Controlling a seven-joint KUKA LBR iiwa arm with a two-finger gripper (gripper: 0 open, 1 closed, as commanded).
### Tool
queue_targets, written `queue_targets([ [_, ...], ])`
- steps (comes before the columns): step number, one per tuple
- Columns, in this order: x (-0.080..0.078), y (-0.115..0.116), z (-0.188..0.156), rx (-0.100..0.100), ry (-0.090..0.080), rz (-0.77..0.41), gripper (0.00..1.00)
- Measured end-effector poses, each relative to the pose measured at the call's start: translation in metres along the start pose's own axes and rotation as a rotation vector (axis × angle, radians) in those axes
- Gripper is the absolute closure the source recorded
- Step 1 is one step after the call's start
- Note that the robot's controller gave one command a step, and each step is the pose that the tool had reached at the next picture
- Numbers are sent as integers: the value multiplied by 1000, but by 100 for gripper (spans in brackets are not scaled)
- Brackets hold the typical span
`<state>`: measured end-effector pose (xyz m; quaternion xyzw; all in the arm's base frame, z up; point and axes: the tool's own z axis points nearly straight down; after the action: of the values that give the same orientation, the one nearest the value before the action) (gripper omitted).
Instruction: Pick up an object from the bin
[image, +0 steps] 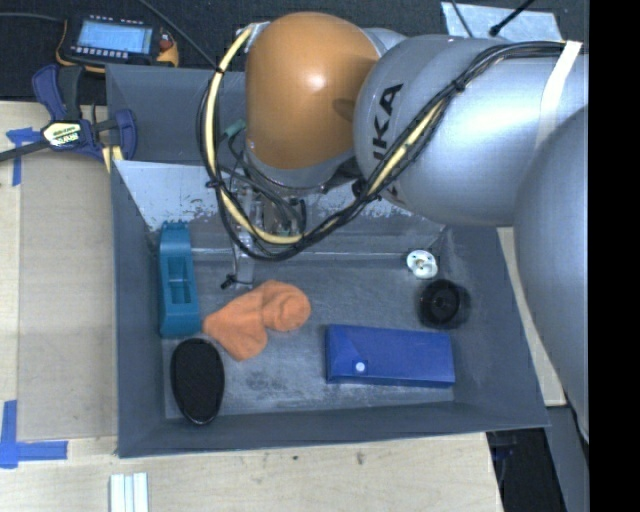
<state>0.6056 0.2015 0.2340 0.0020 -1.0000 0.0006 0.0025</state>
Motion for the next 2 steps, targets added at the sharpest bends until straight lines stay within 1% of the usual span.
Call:
queue_targets([
  [1,-1,-1,-6,-2,-8,3,0],
  [2,21,-38,33,-4,-12,-49,0],
])
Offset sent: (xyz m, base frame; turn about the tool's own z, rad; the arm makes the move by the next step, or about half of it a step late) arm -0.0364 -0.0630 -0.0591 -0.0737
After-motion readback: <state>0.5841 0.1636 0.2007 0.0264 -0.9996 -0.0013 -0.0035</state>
